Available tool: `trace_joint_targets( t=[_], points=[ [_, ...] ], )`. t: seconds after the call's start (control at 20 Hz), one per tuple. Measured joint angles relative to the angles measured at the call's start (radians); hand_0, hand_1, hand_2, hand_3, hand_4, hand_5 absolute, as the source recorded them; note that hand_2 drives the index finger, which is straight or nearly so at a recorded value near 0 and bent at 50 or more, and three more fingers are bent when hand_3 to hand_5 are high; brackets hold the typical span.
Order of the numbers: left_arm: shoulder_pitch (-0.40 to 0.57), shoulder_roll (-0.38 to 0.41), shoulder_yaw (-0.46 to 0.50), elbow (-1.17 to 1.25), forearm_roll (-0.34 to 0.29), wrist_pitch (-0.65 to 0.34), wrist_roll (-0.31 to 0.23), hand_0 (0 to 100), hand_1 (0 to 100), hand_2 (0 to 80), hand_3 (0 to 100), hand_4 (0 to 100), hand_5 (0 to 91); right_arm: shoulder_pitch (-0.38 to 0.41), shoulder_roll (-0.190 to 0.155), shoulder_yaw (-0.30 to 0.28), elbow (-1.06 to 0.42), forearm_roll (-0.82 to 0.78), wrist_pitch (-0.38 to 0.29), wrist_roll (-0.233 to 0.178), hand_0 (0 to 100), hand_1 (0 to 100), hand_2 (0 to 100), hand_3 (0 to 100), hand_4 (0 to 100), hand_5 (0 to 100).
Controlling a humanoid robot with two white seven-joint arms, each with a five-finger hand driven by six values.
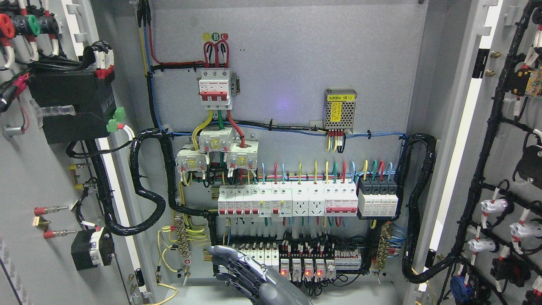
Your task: Open door with both hands
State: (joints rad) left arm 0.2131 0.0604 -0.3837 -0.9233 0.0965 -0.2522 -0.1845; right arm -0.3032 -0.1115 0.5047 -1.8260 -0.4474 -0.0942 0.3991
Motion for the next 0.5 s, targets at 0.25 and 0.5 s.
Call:
trace_joint_targets(
  t=[0.25,0.5],
  points=[
    [0.0,0.035,-0.028,-0.156,-0.023,-0.086,-0.021,12,56,0.0,0,0,0.0,0.122,-0.033,-0.059,-0.062,0.034,-0.04,0.0,10,13,0,0,0,0],
    [-0.004,0.069,-0.05,-0.286,-0.034,-0.182,-0.025,12,56,0.0,0,0,0.0,0.242,-0.06,-0.132,-0.134,0.047,-0.117,-0.002,10,13,0,0,0,0]
  ],
)
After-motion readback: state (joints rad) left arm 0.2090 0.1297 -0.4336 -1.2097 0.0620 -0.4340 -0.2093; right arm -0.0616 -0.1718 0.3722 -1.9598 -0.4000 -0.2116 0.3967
